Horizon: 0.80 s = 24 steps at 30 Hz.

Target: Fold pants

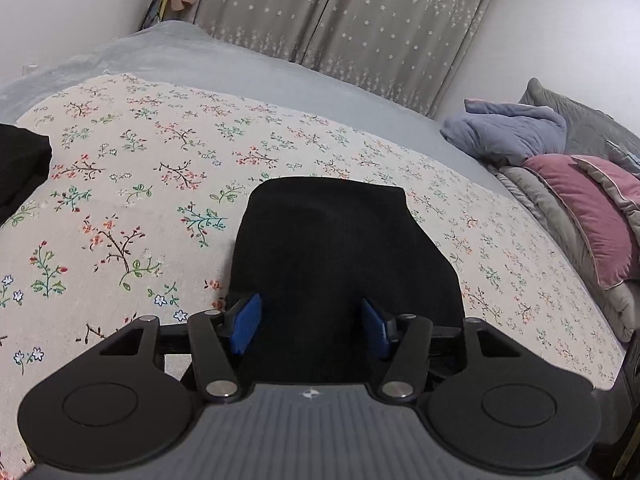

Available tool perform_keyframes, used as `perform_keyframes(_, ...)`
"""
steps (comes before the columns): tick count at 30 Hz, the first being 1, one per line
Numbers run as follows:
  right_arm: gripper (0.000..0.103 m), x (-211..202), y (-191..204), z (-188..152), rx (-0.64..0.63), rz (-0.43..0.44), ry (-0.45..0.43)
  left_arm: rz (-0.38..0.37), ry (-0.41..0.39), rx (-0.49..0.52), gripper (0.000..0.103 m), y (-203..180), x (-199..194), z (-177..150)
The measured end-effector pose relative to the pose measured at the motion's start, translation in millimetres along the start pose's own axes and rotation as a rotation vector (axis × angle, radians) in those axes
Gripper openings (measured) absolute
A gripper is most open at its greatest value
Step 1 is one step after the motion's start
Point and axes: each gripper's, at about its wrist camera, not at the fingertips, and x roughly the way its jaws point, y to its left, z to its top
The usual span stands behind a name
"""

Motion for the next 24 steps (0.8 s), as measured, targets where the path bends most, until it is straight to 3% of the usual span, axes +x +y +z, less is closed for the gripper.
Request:
perform_keyframes(2, 0.054, -4, -5, 4, -0.003, 0.030, 0.010, -0.003, -0.021, -0.019, 0.063, 4, -7, 3)
perform_keyframes(4, 0.063, -16, -19, 8, 0.043, 0.050, 0.009, 0.014, -0.064, -0.092, 0.078, 16, -21, 5)
perform_keyframes(7, 0.075, -43, -48, 3, 0.192, 0.074, -0.053, -0.020, -0.126, -0.224, 0.091, 39, -41, 7)
perform_keyframes(9, 0.077, -51, -67, 0, 0.294, 0.102, -0.063, -0.055, -0.129, -0.303, 0.093, 52, -43, 5)
perform_keyframes(12, 0.077, -47, -90, -10, 0.417, 0.151, -0.027, -0.131, -0.074, -0.358, 0.101, 52, -32, 3)
perform_keyframes(16, 0.077, -38, -101, -31, 0.510, 0.190, 0.012, -0.223, 0.012, -0.373, 0.102, 42, -13, 0)
perform_keyframes(19, 0.077, -38, -105, -39, 0.548, 0.229, -0.009, -0.171, 0.055, -0.319, 0.102, 34, -2, 1)
perform_keyframes(24, 0.077, -24, -116, -39, 0.629, 0.300, -0.011, -0.157, 0.127, -0.292, 0.102, 28, 21, -2)
